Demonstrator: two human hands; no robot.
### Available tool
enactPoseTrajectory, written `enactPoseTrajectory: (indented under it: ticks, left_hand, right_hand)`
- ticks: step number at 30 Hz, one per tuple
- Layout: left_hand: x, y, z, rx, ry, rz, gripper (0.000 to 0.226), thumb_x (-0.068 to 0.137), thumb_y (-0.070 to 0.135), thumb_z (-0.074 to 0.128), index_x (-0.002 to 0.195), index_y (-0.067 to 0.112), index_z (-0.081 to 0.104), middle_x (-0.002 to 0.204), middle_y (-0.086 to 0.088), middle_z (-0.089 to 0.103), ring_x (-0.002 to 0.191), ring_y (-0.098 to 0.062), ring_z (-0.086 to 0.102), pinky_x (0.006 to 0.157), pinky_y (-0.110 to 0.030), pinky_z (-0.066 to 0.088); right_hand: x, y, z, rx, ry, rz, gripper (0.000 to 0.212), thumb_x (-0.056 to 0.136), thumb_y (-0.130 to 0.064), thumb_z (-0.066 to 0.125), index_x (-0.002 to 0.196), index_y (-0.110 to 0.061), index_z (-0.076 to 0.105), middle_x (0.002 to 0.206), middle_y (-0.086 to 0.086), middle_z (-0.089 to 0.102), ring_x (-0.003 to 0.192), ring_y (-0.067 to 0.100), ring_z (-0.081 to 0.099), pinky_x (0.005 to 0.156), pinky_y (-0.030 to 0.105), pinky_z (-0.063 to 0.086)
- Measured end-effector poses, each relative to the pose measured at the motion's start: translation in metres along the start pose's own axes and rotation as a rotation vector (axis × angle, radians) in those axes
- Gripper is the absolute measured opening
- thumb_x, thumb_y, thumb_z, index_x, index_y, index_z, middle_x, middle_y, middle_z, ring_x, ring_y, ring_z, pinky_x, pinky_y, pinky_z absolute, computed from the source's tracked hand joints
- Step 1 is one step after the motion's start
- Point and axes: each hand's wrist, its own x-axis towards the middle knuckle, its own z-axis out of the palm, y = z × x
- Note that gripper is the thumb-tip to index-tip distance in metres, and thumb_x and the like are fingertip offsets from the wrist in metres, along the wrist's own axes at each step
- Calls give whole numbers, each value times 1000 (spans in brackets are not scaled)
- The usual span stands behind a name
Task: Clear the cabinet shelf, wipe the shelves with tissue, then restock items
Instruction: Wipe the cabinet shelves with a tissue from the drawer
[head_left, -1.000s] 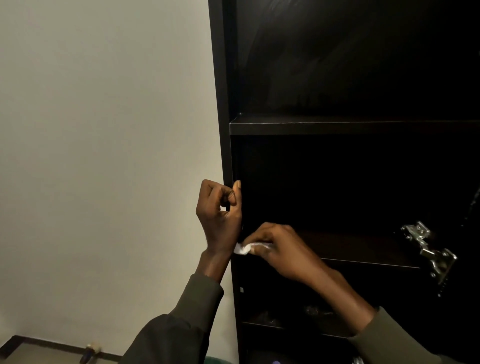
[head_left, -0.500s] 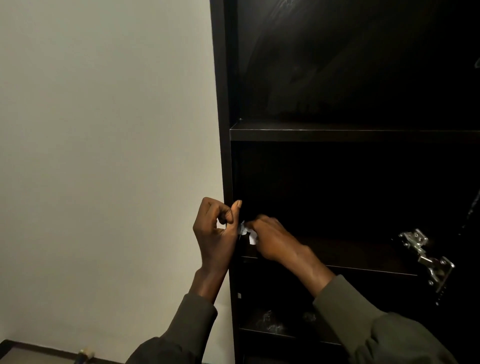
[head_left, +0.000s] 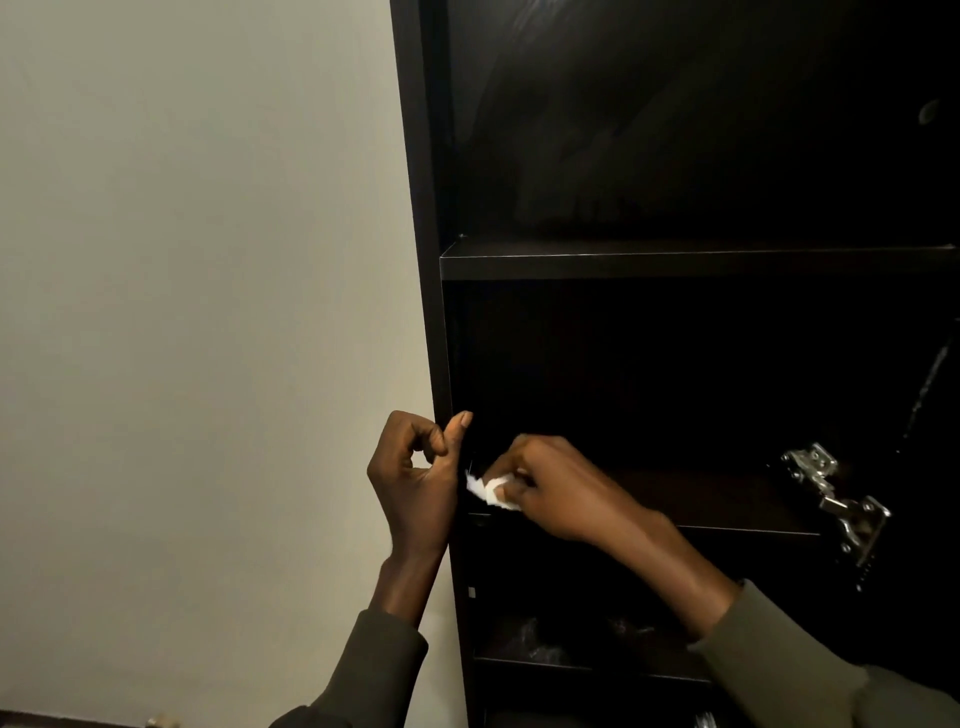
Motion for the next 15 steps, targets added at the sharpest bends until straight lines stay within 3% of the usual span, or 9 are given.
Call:
enactPoseTrajectory:
  ticks: [4, 9, 15]
  left_hand:
    - [-1, 1, -3, -3, -9, -11, 37, 86, 11, 76, 64, 6, 47, 64, 0, 46, 60, -18, 44, 59, -27, 41]
    - [1, 1, -6, 22, -39, 38, 38, 85, 7, 76, 63, 6, 46, 64, 2, 46, 60, -16, 44, 61, -22, 39]
    - [0, 0, -4, 13, -38, 28, 37, 86, 6, 75, 63, 9, 46, 65, 4, 46, 60, -13, 43, 62, -19, 39]
  right_hand:
    - [25, 8, 3, -150, 215, -1, 28, 91, -16, 63, 117, -25, 67, 114, -4, 60, 109, 12, 58, 92, 28, 51]
    - [39, 6, 42, -210, 142, -7, 31, 90, -5, 57, 120, -12, 60, 124, 10, 53, 118, 28, 50, 99, 34, 43]
    - [30, 0, 58, -123, 193, 60, 37, 90, -9, 61, 126, -17, 56, 129, 3, 50, 118, 21, 46, 100, 29, 40]
